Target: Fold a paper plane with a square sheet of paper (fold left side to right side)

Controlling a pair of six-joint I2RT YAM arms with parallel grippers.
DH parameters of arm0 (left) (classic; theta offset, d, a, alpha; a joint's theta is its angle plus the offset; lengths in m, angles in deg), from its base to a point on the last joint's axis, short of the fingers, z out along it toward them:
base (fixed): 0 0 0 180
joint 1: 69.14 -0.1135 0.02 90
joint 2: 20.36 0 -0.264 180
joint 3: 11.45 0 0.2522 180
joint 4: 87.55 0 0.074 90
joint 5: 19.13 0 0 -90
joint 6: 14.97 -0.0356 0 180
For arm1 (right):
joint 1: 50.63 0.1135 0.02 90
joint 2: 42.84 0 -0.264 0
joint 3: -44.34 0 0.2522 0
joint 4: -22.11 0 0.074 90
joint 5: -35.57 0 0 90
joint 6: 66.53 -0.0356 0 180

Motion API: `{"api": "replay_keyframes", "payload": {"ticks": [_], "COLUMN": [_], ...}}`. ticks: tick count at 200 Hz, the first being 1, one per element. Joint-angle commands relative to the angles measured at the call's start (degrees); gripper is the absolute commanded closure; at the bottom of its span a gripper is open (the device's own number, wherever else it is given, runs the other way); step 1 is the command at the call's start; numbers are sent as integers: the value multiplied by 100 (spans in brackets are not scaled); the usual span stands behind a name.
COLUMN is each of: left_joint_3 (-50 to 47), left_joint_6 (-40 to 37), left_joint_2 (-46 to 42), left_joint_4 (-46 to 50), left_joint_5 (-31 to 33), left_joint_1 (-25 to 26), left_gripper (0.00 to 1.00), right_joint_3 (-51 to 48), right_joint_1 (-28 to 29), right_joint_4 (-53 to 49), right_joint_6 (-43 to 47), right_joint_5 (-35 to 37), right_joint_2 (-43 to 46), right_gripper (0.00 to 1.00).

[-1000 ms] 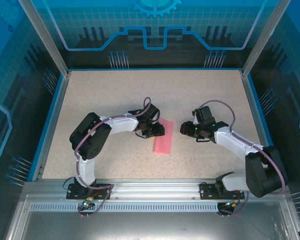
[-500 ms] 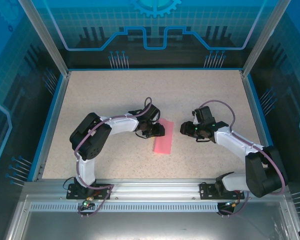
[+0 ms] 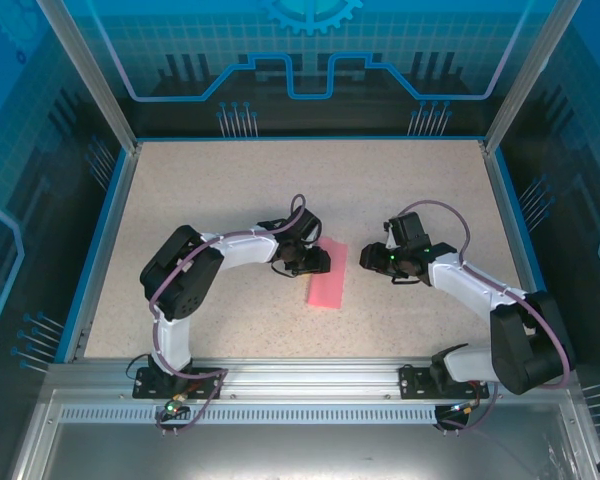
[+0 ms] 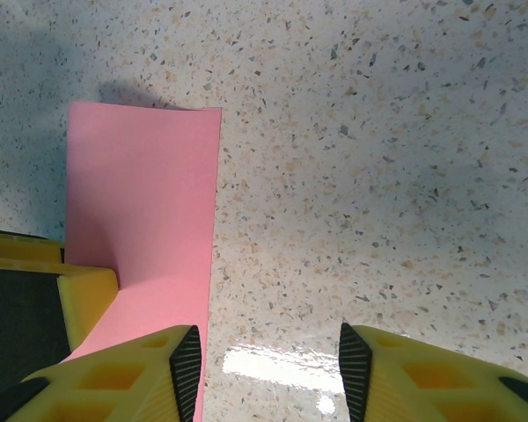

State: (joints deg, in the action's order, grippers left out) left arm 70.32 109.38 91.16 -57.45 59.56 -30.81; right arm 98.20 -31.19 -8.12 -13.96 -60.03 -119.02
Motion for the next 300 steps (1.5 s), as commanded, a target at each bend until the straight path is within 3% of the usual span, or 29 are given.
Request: {"api": "replay_keyframes", "payload": {"ticks": [1, 109, 127, 160, 177, 300], "left_joint_3": [-141, -117, -121, -131, -130, -130], "left_joint_6": [-119, -130, -120, -108, -104, -77], "left_joint_2": [545, 555, 555, 553, 555, 537], "left_joint_4": [271, 317, 317, 317, 315, 295], "left_joint_5": [120, 160, 158, 174, 182, 169], "left_joint_1": [176, 180, 180, 179, 180, 192], "left_gripper": [54, 54, 54, 54, 54, 54], "right_joint_3": [-28, 66, 74, 136, 241, 709], "right_joint_1": [-68, 106, 198, 407, 561, 853], "right_joint_4": [8, 176, 321, 754, 879, 400], "right_joint_6": [69, -22, -116, -361, -470, -536], "right_joint_5": [-99, -276, -426, -907, -899, -657], "right_joint_2": [-53, -284, -392, -802, -1079, -2154], "right_gripper": [52, 55, 61, 87, 93, 95]}}
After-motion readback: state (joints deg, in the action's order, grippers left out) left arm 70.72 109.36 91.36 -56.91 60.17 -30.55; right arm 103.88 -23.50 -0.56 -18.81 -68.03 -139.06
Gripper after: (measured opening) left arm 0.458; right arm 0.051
